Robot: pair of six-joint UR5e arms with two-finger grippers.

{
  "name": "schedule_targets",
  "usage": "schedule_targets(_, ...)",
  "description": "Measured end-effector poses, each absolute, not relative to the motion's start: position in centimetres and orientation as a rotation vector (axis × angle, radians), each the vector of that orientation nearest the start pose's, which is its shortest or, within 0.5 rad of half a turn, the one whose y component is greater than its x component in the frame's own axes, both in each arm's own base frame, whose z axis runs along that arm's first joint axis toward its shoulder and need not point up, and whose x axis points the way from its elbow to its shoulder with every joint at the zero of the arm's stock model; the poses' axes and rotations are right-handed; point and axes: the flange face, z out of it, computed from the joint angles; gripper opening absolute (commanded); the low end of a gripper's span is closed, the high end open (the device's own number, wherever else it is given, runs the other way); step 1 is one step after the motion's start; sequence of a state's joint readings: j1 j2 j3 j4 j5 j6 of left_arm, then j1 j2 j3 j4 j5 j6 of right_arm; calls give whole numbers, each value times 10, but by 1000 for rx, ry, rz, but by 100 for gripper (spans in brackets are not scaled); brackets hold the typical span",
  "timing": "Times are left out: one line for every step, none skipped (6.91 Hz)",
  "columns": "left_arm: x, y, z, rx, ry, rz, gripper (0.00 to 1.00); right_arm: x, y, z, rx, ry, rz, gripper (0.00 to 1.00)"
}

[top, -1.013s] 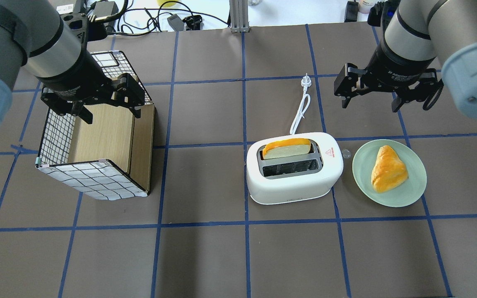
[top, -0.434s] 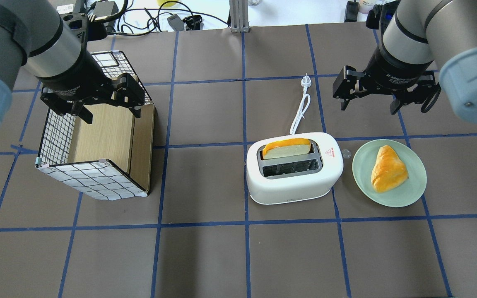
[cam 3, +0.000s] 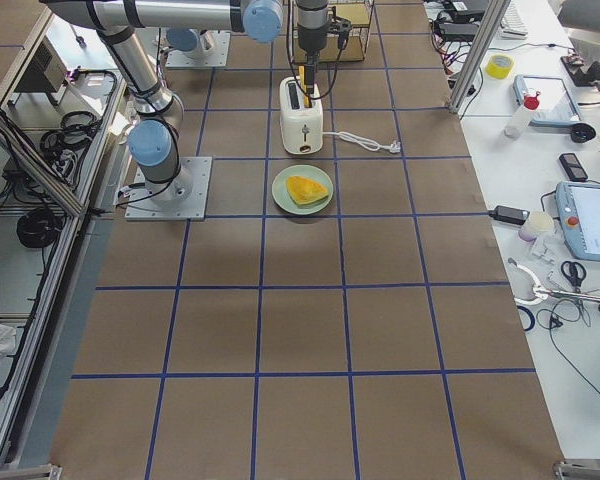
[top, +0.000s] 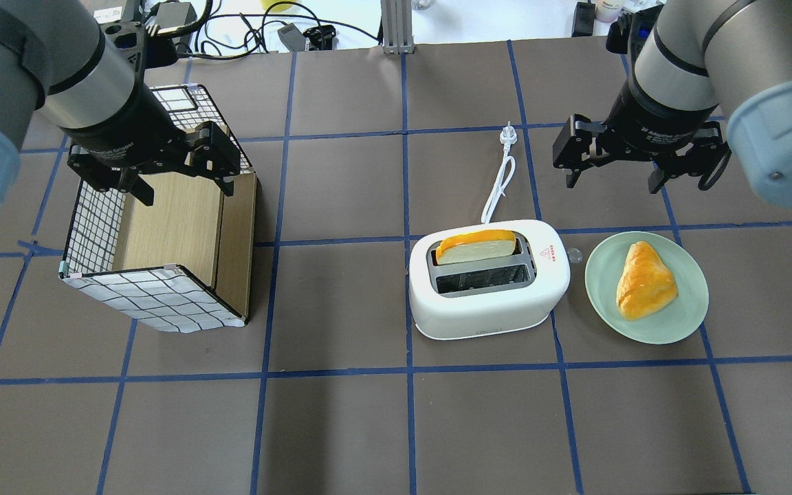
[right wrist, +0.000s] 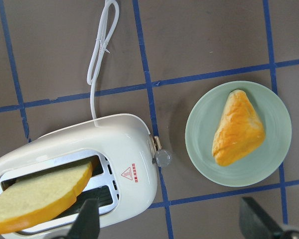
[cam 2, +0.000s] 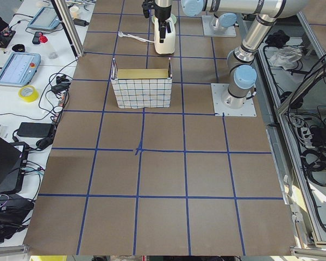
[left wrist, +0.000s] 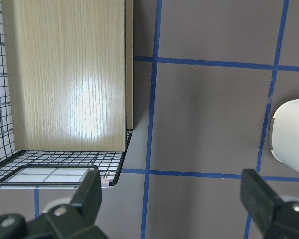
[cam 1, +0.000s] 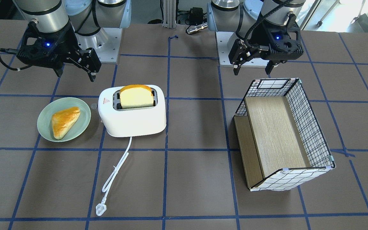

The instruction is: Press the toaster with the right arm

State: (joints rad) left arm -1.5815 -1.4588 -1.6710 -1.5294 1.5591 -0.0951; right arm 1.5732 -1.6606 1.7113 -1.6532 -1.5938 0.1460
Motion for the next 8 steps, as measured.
schedule_targets(-139,-448,495,-133,3152,-83,100,131,-457,468,225,3153,-44,99)
schedule_targets(-139,-448,495,-133,3152,-83,100,131,-458,467,222,3151,-45,98)
schedule_targets(-139,-448,495,-133,3151,-82,100,130,-459,467,222,3150,-54,89)
schedule_targets(-139,-448,495,-132,3151,-82,100,130,-460,467,224,3149,-58,70)
schedule_targets(-139,-448,495,-133,3151,-81,100,130,-460,466,229,3149,-58,46)
schedule_targets(-139,-448,495,-133,3151,-81,100,129,-461,466,233,3148,-57,20)
schedule_targets(-139,-448,495,-133,3151,-81,100,128,-461,466,237,3149,-57,0)
schedule_targets(-139,-448,495,-133,3151,-81,100,127,-462,466,242,3147,-56,0)
